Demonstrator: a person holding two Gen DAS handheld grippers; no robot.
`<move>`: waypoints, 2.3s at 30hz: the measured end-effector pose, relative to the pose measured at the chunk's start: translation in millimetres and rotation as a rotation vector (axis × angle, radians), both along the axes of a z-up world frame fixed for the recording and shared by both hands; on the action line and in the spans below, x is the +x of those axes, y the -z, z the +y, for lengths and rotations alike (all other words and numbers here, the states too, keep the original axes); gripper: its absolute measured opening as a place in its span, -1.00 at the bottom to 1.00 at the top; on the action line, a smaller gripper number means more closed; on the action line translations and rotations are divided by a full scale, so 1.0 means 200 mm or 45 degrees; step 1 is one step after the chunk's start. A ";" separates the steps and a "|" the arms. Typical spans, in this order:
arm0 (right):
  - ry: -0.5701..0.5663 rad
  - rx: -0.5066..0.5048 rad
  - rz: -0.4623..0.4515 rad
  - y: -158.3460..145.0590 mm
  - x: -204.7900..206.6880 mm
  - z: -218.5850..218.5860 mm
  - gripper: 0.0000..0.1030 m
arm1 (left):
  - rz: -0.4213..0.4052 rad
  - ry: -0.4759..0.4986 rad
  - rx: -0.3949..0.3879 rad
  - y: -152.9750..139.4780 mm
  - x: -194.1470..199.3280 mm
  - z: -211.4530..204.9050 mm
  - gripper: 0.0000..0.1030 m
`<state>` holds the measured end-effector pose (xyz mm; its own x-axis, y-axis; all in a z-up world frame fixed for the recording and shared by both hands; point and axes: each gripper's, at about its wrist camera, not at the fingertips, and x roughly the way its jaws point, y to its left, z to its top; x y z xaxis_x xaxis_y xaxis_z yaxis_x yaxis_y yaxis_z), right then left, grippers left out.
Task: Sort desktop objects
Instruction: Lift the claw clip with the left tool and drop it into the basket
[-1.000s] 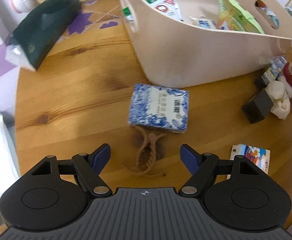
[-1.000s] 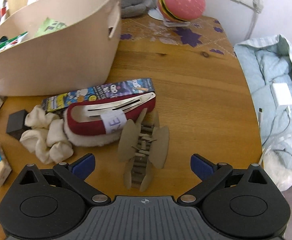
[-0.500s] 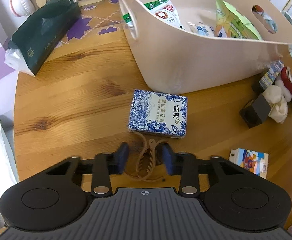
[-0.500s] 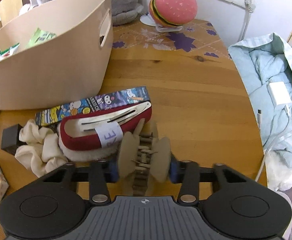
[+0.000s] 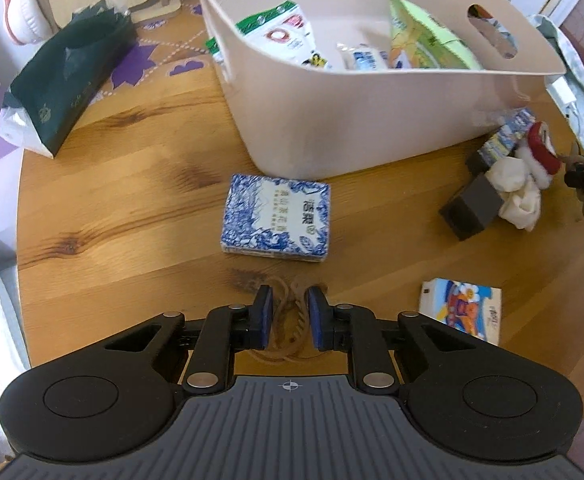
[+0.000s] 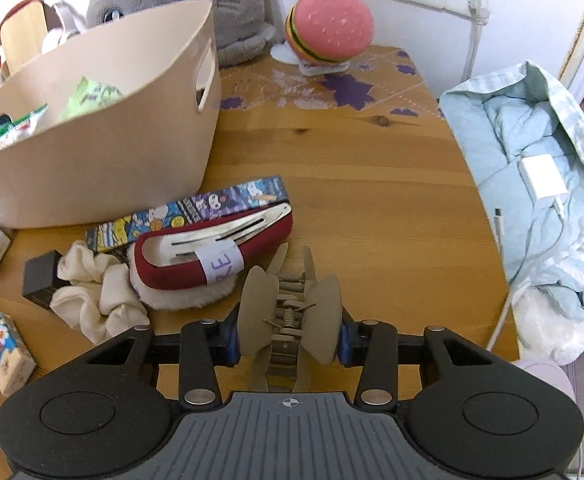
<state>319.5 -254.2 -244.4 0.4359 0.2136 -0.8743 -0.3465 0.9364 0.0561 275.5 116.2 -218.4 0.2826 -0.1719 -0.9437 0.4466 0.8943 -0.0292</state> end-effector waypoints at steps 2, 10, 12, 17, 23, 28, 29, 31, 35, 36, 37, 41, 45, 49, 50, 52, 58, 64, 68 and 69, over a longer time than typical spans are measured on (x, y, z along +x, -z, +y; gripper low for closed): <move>-0.001 0.007 -0.006 -0.02 -0.01 -0.01 -0.22 | -0.010 0.006 -0.010 -0.02 -0.01 0.00 -0.63; -0.037 0.035 -0.048 -0.13 -0.04 -0.01 -0.22 | -0.025 0.009 -0.030 -0.08 -0.04 0.02 -0.63; -0.044 0.046 -0.054 -0.16 -0.05 0.00 -0.22 | -0.031 0.010 -0.039 -0.10 -0.06 0.03 -0.63; -0.078 0.080 -0.075 -0.24 -0.08 0.03 -0.22 | -0.055 0.024 -0.075 -0.18 -0.09 0.04 -0.64; -0.129 0.126 -0.113 -0.34 -0.09 0.07 -0.22 | -0.097 0.046 -0.117 -0.30 -0.10 0.01 -0.64; -0.168 0.153 -0.149 -0.43 -0.09 0.11 -0.22 | -0.139 0.103 -0.146 -0.41 -0.10 -0.05 -0.64; -0.174 0.158 -0.156 -0.44 -0.09 0.12 -0.22 | -0.151 0.114 -0.155 -0.43 -0.10 -0.06 -0.64; -0.184 0.174 -0.175 -0.47 -0.09 0.14 -0.22 | -0.175 0.133 -0.174 -0.48 -0.09 -0.09 -0.64; -0.215 0.209 -0.205 -0.53 -0.08 0.16 -0.22 | -0.219 0.166 -0.208 -0.59 -0.07 -0.14 -0.64; -0.223 0.210 -0.213 -0.54 -0.07 0.17 -0.22 | -0.226 0.171 -0.217 -0.61 -0.06 -0.15 -0.64; -0.228 0.212 -0.220 -0.55 -0.07 0.18 -0.22 | -0.235 0.174 -0.222 -0.63 -0.06 -0.16 -0.63; -0.246 0.225 -0.251 -0.59 -0.03 0.21 -0.22 | -0.270 0.197 -0.232 -0.69 -0.04 -0.19 -0.64; -0.252 0.243 -0.289 -0.64 0.02 0.27 -0.22 | -0.305 0.192 -0.201 -0.72 0.02 -0.22 -0.64; -0.270 0.252 -0.317 -0.67 0.09 0.34 -0.22 | -0.350 0.184 -0.202 -0.75 0.10 -0.25 -0.64; -0.277 0.255 -0.324 -0.68 0.10 0.36 -0.22 | -0.366 0.171 -0.193 -0.75 0.13 -0.26 -0.64; -0.283 0.260 -0.331 -0.69 0.14 0.40 -0.22 | -0.390 0.141 -0.171 -0.74 0.20 -0.27 -0.64; -0.316 0.251 -0.330 -0.70 0.24 0.53 -0.22 | -0.377 0.116 -0.142 -0.67 0.35 -0.33 -0.64; -0.348 0.174 -0.271 -0.56 0.34 0.64 -0.22 | -0.309 0.148 -0.087 -0.51 0.39 -0.39 -0.64; -0.341 0.127 -0.212 -0.45 0.38 0.67 -0.22 | -0.259 0.140 -0.063 -0.41 0.40 -0.41 -0.63; -0.339 0.122 -0.201 -0.43 0.39 0.68 -0.22 | -0.250 0.137 -0.056 -0.39 0.41 -0.41 -0.63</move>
<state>396.6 -118.5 -158.4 0.4824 0.4163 -0.7707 -0.5898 0.8049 0.0657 356.6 35.0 -140.5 0.4376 -0.2509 -0.8634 0.5404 0.8409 0.0295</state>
